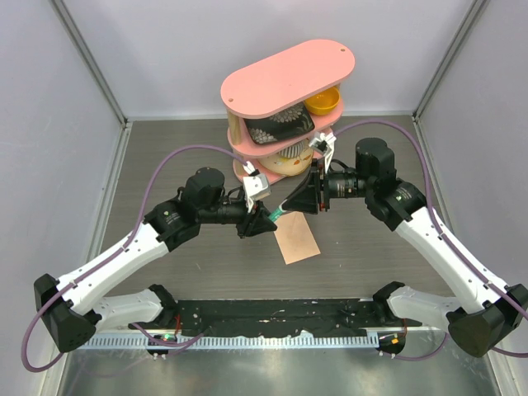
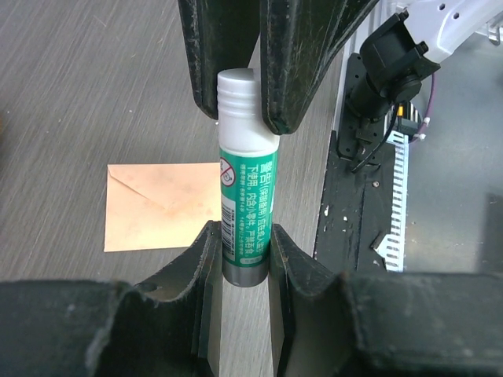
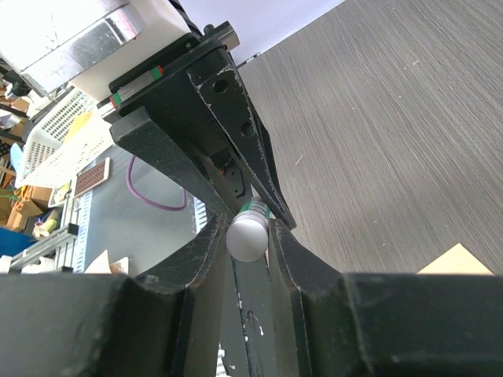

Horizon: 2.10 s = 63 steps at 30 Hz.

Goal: Place the letter into the envelope and seal it

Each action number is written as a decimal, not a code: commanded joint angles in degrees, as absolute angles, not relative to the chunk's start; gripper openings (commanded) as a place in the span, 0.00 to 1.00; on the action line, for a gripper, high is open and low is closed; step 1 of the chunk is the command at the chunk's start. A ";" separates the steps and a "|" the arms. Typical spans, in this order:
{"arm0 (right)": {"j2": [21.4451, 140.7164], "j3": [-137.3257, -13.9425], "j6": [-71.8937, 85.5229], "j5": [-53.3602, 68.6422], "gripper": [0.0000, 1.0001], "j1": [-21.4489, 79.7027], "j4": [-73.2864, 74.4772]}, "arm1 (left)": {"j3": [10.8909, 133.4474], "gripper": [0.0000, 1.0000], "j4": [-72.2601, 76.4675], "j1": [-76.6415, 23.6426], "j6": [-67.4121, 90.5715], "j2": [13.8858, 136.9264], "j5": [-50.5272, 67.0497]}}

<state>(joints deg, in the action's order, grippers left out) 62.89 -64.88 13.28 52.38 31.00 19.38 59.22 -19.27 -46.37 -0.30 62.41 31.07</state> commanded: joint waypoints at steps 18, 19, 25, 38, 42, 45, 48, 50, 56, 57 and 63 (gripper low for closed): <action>66.18 -70.66 9.93 53.79 0.01 32.44 32.96 | 60.03 0.30 -4.21 -45.35 -8.96 58.89 30.50; 66.53 -70.93 9.76 53.62 0.01 32.17 33.13 | 59.94 0.37 -4.57 -45.44 -9.40 58.80 30.41; 67.32 -73.56 8.44 52.73 0.01 28.49 34.98 | 58.80 0.67 -10.27 -45.35 -12.30 57.57 30.59; 72.51 -82.35 -18.25 37.37 0.01 16.46 54.04 | 59.15 0.96 -24.34 -45.35 -13.19 53.17 31.38; 74.09 -80.43 -25.71 30.34 0.01 9.61 53.96 | 58.71 0.97 -24.79 -45.35 -10.47 51.77 30.50; 75.76 -77.09 -30.05 26.46 0.01 2.76 52.12 | 59.06 0.97 -25.48 -45.35 -8.97 50.54 28.92; 78.65 -73.83 -34.01 22.95 0.01 -3.40 47.39 | 59.41 0.97 -26.98 -45.35 -9.49 49.49 27.34; 81.20 -71.73 -36.21 19.10 0.01 -5.26 42.84 | 59.33 0.97 -27.86 -45.35 -10.02 49.13 26.29; 90.42 -75.67 -36.83 19.07 0.01 -11.77 39.03 | 58.01 0.97 -27.77 -44.74 -10.63 47.81 25.31; 91.14 -76.37 -36.48 19.07 0.01 -12.30 38.41 | 57.83 0.97 -27.60 -44.82 -10.63 47.73 25.40; 95.79 -80.68 -34.46 19.33 0.01 -14.50 35.60 | 57.66 0.97 -26.81 -44.65 -11.43 47.99 25.14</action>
<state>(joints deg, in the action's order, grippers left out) 95.61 -76.31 -35.03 19.25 -13.65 40.91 57.78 -28.01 -44.97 -10.92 48.47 25.80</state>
